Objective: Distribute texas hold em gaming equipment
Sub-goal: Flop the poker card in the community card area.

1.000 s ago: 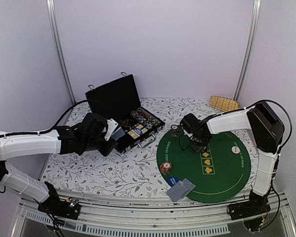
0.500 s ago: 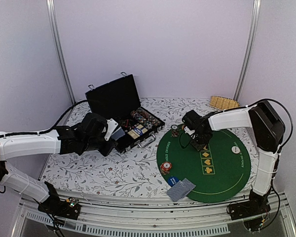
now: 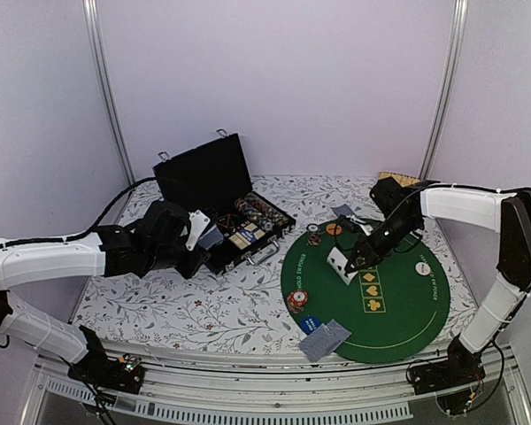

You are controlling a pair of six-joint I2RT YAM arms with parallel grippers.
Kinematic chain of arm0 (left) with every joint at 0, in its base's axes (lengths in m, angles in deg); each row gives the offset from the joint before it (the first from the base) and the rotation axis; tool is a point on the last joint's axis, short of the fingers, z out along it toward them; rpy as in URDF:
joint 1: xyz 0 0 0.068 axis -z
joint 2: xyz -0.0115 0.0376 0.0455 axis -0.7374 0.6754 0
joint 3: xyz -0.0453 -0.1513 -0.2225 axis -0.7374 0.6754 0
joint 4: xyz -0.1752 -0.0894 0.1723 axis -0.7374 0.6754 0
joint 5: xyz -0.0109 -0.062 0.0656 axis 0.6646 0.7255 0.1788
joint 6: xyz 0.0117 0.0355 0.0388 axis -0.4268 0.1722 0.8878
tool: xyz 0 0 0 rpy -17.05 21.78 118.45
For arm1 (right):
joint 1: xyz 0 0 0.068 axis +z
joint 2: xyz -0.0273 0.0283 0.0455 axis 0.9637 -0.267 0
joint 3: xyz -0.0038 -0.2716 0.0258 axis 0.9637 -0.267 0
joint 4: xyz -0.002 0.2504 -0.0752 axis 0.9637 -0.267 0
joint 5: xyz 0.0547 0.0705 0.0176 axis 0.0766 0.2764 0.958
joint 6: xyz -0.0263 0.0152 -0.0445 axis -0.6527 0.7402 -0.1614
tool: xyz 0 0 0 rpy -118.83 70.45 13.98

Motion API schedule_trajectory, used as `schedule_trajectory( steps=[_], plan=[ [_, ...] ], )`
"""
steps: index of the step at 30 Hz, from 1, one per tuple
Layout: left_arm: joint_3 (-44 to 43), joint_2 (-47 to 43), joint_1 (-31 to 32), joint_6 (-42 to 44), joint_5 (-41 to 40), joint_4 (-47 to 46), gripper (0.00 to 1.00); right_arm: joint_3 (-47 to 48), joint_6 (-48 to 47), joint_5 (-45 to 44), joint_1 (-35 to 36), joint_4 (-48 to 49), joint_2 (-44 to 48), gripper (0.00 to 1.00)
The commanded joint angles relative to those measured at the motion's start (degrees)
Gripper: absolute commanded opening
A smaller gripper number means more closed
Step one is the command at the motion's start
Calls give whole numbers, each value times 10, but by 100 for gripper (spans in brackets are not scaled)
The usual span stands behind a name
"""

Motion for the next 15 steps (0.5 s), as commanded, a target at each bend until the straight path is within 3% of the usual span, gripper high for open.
schedule_trajectory(
  steps=[1,5,15],
  plan=[
    [5,-4,-3,4,4,-18,45,-22,-30,158,1,-19,-33,2],
    [5,-6,-2,3,3,-17,45,-17,-32,146,-29,-3,-83,2],
    [4,-5,-2,4,5,-17,45,92,11,-224,-59,-64,-196,2]
  ],
)
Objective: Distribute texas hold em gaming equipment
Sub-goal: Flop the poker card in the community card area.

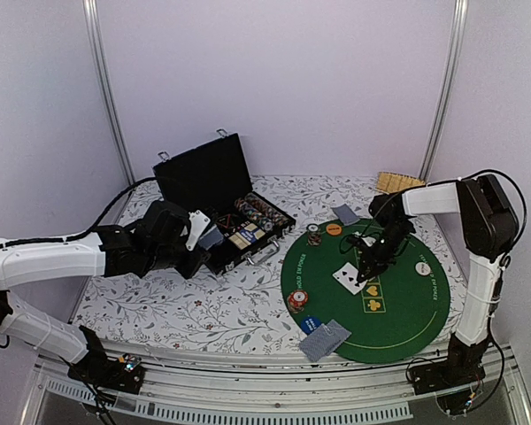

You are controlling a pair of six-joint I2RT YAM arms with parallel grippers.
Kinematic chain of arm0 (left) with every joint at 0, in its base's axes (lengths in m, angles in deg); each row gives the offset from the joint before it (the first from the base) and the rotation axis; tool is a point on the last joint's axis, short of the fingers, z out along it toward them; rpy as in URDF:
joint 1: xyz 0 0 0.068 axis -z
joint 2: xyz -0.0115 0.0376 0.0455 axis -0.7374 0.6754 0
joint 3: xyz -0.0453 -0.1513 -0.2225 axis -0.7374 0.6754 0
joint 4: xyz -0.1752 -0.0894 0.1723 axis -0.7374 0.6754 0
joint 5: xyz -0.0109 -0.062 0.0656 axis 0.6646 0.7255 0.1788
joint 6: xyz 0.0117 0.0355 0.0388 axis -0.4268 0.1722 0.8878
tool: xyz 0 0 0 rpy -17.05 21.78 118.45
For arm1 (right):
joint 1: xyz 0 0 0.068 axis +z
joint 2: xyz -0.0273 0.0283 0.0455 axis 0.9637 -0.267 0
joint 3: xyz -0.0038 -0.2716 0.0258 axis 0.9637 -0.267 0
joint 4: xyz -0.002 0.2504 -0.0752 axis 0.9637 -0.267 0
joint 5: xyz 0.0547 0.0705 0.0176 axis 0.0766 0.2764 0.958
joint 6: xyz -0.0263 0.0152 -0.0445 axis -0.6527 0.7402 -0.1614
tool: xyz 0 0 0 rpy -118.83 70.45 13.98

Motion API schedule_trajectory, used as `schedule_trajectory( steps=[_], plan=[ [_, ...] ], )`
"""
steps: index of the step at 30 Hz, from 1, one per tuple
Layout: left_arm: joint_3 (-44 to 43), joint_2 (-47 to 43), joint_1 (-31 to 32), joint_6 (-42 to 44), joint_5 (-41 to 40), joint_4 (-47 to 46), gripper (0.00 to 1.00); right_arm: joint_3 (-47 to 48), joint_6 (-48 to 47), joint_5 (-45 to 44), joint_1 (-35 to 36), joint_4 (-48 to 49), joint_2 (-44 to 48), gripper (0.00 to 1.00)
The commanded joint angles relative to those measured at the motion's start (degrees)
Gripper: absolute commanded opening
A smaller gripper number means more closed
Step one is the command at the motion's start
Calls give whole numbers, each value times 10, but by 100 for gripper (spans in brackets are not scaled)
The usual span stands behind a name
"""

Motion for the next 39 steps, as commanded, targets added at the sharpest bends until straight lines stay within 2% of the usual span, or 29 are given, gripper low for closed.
schedule_trajectory(
  steps=[1,3,7,18,21,28,34,39],
  plan=[
    [4,-4,-2,3,4,-17,45,68,9,-219,3,-38,-36,2],
    [4,-4,-2,3,4,-17,45,90,-9,-296,7,-42,-52,2],
    [4,-2,-2,4,6,-17,45,108,-94,-380,26,-11,-75,2],
    [3,0,-1,5,5,-15,45,101,-393,-482,42,124,-81,2],
    [3,-1,-1,4,3,-13,45,106,-448,-493,42,153,-89,2],
    [3,-3,-1,4,1,-11,45,119,-518,-491,42,168,-107,2],
    [3,-3,-1,3,1,-11,45,118,-515,-486,42,150,-107,2],
    [3,-3,-1,3,-2,-10,45,134,-487,-456,42,95,-108,2]
  ],
)
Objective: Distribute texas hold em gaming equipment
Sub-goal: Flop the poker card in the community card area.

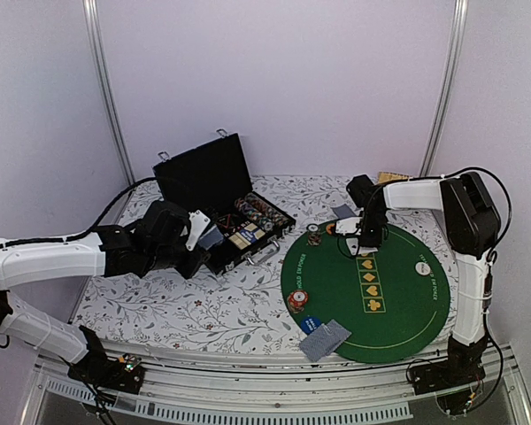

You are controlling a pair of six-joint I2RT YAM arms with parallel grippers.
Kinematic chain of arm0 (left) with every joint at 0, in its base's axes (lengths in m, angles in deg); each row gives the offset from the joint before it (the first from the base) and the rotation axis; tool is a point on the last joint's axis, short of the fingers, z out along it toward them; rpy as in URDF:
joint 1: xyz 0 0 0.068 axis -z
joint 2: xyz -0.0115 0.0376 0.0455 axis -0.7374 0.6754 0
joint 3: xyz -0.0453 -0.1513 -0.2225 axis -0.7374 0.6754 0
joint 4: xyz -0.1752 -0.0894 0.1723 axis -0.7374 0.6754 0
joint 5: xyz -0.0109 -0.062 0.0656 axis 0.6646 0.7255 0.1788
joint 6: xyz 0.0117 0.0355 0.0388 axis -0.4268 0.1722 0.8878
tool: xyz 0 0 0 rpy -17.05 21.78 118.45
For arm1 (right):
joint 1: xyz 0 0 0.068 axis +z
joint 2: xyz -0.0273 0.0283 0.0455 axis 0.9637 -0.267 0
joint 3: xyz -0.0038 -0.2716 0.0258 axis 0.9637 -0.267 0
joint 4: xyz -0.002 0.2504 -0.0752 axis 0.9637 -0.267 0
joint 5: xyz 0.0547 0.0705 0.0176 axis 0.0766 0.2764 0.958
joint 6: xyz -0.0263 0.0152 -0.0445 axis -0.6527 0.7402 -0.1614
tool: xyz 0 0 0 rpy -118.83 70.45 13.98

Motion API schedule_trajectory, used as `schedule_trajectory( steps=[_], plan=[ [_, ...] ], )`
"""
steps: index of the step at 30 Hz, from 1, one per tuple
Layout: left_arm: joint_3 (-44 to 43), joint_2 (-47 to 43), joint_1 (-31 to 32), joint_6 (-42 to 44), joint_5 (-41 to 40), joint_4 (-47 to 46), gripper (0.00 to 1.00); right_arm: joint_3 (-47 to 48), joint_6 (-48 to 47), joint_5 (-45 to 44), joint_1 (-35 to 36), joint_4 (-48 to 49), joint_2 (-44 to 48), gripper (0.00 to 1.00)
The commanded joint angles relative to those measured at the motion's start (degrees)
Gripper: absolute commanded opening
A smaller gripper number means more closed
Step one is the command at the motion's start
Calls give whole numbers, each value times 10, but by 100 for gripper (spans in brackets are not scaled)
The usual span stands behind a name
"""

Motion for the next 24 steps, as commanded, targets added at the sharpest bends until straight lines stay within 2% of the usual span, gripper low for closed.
schedule_trajectory(
  steps=[1,10,24],
  plan=[
    [3,-4,0,3,-2,-9,45,3,17,34,-5,-62,-32,2],
    [3,-3,0,3,0,-9,45,-9,51,43,-11,-80,-28,2],
    [2,1,0,6,-3,-10,45,-45,46,53,-15,-74,12,2]
  ],
)
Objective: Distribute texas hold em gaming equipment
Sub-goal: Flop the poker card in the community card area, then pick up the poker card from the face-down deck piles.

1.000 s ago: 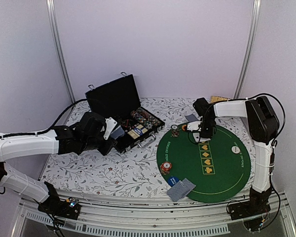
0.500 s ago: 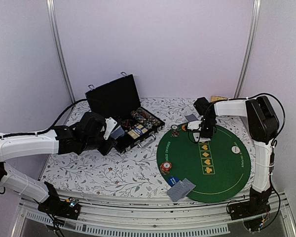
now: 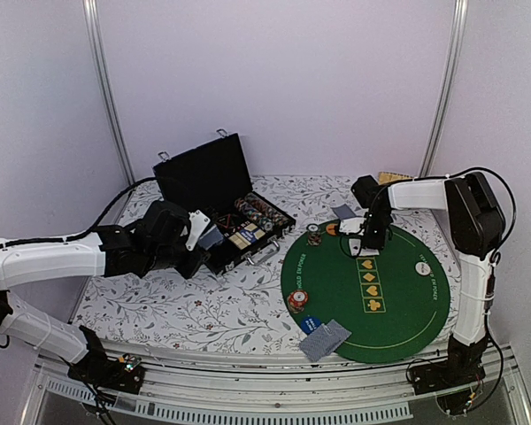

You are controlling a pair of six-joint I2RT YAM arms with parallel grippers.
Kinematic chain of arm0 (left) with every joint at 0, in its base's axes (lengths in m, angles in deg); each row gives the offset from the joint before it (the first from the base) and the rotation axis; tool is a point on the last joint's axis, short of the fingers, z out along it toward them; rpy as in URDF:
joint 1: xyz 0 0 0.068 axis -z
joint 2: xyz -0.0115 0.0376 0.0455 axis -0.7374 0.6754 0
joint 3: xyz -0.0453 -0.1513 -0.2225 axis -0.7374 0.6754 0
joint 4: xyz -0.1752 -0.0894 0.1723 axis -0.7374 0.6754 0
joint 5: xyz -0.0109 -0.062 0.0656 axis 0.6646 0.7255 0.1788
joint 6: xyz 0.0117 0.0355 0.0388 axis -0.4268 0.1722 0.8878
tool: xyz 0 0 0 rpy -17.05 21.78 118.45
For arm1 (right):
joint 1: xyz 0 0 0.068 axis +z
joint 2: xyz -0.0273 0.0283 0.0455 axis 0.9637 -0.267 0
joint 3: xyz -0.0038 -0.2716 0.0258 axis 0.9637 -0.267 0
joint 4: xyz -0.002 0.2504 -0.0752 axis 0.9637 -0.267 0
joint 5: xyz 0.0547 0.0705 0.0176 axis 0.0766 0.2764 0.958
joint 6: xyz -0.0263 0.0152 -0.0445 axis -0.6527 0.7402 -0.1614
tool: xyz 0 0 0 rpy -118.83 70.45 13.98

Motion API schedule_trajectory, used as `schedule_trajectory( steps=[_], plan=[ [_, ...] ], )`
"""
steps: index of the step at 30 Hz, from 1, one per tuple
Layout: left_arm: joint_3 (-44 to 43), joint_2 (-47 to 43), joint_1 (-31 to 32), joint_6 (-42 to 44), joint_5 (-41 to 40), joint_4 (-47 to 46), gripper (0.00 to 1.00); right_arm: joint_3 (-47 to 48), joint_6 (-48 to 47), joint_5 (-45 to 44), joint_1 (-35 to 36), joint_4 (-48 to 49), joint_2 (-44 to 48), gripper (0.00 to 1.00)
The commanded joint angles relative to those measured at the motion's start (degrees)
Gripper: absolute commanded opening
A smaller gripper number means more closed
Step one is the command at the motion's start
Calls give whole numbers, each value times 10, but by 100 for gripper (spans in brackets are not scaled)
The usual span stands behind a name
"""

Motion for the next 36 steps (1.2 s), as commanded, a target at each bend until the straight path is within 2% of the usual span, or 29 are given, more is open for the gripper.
schedule_trajectory(
  steps=[1,15,21,25,30,31,32,34,36],
  plan=[
    [2,1,0,6,-1,-10,44,-23,3,18,-4,-46,-4,2],
    [2,1,0,5,0,-9,45,-30,9,31,-4,-49,-9,2],
    [2,-1,0,4,0,-9,45,-20,17,13,-4,-26,-21,13],
    [3,-1,0,5,-1,-9,45,-7,32,6,-3,-21,-30,36],
    [3,-3,0,5,-1,-9,45,4,45,-35,-4,18,-24,53],
    [3,-3,0,5,-1,-9,45,6,48,-50,-4,31,-18,61],
    [3,-4,0,6,-2,-9,45,5,48,-67,-3,48,-9,77],
    [3,-4,0,6,-1,-9,45,1,47,-106,-1,91,16,99],
    [3,-3,1,8,-3,-9,45,-3,45,-141,3,144,57,99]
  ],
)
